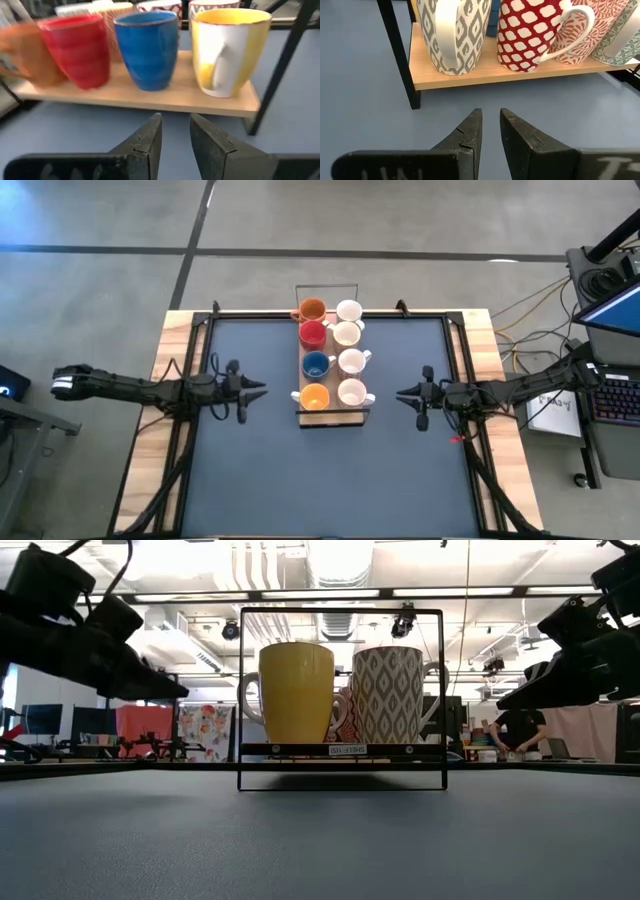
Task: Place coffee mugs
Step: Return to Home Position
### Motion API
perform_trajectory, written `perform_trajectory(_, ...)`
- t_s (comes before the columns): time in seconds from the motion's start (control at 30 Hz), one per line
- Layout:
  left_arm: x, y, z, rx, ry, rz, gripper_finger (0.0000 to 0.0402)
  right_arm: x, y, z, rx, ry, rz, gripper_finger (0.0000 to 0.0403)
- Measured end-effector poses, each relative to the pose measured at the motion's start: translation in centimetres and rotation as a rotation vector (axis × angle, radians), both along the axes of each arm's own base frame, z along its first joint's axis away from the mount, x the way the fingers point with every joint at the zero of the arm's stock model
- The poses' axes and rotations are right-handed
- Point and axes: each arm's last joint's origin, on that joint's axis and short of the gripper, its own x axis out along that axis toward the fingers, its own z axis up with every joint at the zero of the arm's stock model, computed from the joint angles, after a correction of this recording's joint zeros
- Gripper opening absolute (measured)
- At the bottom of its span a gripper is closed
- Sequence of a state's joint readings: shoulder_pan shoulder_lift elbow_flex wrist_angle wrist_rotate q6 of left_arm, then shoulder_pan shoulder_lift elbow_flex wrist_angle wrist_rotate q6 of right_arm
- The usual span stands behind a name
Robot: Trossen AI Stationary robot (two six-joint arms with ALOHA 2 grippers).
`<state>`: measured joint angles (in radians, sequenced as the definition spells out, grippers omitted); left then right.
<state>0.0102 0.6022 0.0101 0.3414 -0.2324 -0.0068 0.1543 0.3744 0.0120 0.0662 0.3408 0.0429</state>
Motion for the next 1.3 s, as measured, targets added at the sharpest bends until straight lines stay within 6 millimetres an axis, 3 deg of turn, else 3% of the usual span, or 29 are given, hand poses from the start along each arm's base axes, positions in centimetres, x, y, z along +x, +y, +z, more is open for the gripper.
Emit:
perform_trajectory(0.23, 0.1, 0.2, 0.6, 0.142, -0.023, 0.02, 0.0083, 0.0, 0.0, 0.0, 0.0, 0.001, 0.0, 0.0059)
perform_trajectory(0.57, 0.0, 0.2, 0.3, 0.21, 0.027, 0.006, 0.0083, 0.0, 0.0, 0.0, 0.001, 0.002, 0.0, 0.0059)
perform_trajectory(0.87, -1.0, 0.2, 1.2, 0.229, -0.044, 0.012, 0.0083, 0.0, 0.0, 0.0, 0.001, 0.002, 0.0, 0.0059)
perform_trajectory(1.3, -2.8, 0.8, 2.3, 0.242, -0.136, 0.261, 0.0083, 0.0, 0.0, -0.1, 0.0, 0.002, 0.0, 0.0059)
